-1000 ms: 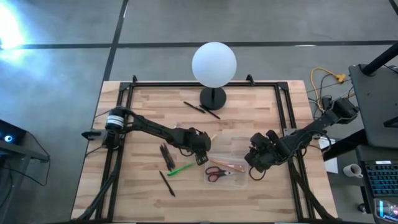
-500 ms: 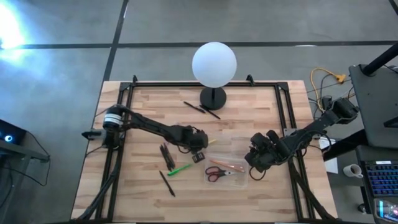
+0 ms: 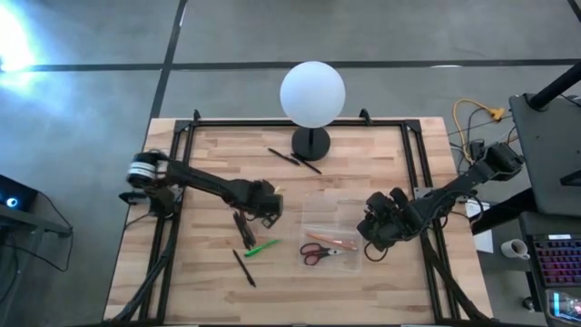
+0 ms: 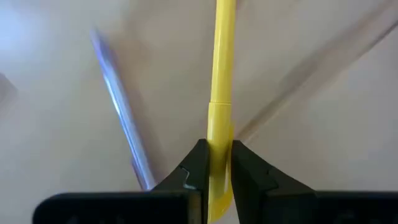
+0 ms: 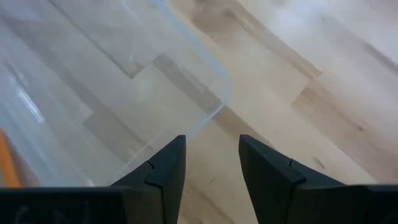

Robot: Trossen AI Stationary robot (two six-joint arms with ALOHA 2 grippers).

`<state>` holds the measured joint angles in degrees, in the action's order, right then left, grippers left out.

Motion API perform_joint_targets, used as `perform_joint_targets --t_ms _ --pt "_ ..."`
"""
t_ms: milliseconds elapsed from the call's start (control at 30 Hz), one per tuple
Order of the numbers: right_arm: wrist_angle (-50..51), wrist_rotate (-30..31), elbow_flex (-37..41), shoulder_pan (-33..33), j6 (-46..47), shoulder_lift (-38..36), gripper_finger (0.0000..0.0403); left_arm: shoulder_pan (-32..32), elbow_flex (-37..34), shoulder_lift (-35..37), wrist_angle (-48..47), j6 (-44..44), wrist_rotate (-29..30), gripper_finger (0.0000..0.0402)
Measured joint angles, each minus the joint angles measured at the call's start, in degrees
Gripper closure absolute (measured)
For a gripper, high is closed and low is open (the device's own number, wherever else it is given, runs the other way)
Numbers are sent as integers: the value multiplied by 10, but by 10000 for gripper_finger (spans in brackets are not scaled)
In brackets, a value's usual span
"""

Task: Pick & place school supplies into a supply box
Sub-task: Put the yellow pen into the transparent supply box

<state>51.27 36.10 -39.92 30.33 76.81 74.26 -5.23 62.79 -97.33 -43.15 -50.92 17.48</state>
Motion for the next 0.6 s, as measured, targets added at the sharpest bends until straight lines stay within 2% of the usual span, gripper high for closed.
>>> perform_joint_targets --t_ms 167,267,400,467,600 --pt "14 19 0 0 15 0 263 -29 17 95 35 32 56 377" --pt "13 26 0 0 10 0 265 -46 34 118 80 110 62 377" --pt "14 28 0 0 11 -2 266 -67 48 108 185 239 2 377" --pt "17 27 -3 0 24 -12 266 -73 52 91 216 255 -33 377" --pt "58 45 -10 2 79 -62 266 -83 75 37 227 273 -59 377"
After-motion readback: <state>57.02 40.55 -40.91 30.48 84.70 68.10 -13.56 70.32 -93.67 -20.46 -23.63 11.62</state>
